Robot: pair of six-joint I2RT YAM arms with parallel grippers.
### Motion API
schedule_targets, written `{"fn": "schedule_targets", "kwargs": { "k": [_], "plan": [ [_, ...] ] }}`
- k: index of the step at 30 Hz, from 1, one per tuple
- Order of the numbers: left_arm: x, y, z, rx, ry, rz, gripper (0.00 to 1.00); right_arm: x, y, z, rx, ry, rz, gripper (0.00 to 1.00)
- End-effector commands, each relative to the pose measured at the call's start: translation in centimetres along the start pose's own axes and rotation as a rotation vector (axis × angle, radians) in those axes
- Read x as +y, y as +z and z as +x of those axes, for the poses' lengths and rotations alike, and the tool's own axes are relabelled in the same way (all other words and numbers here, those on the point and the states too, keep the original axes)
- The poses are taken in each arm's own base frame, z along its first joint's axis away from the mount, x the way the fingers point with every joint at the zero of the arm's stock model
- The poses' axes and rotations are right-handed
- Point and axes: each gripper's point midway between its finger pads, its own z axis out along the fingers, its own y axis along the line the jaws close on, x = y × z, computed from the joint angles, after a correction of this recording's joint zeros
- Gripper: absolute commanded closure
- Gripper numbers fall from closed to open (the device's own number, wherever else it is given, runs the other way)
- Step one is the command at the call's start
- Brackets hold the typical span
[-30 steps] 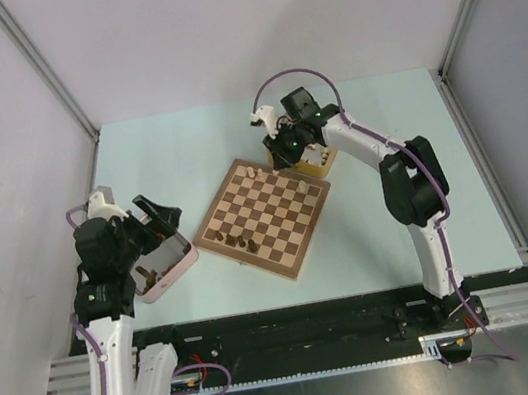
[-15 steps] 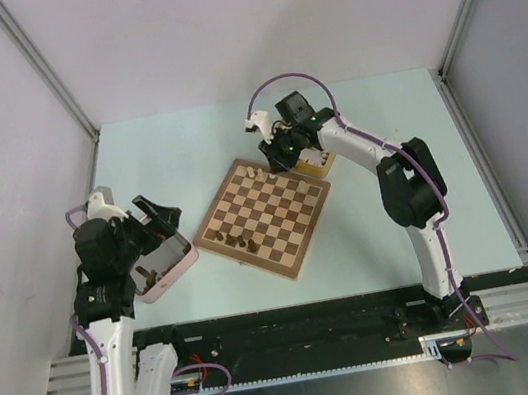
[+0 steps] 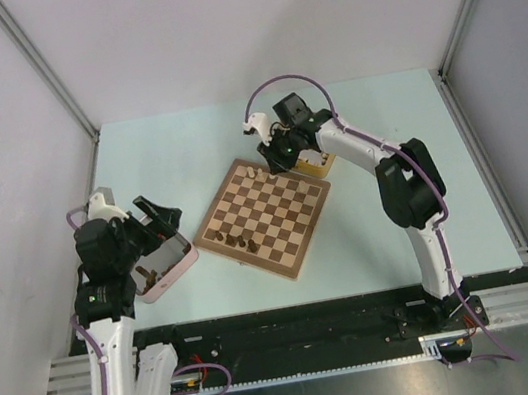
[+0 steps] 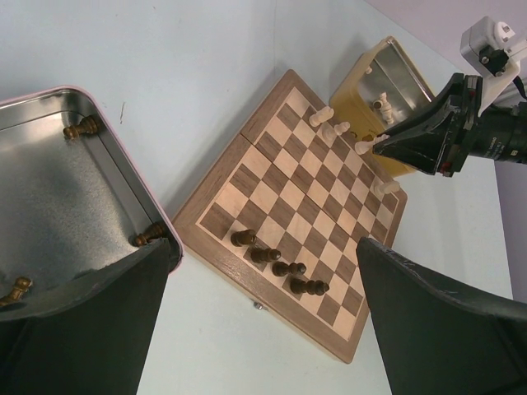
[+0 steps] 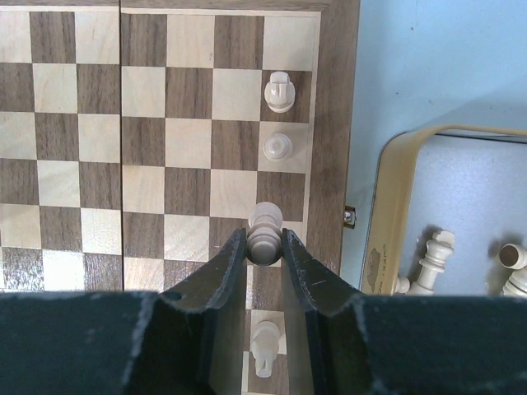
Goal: Set up the chess pieces on the board
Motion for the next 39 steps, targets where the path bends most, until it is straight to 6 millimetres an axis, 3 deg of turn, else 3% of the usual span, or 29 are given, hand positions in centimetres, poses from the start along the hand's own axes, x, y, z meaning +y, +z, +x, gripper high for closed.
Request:
{"fn": "schedule_targets", "kwargs": {
  "k": [1,39],
  "plan": [
    [-0.4,-0.2,-0.7,-0.03,0.01,0.024,0.0,0.0,-1.0,-1.5,-0.034,-0.04,0.025,0.85],
    [-0.3,0.0,-0.6,-0.022,0.017,0.017,0.0,-1.0,2.8,-0.7,0.022,-0.088,0.083,0.83]
  ]
}}
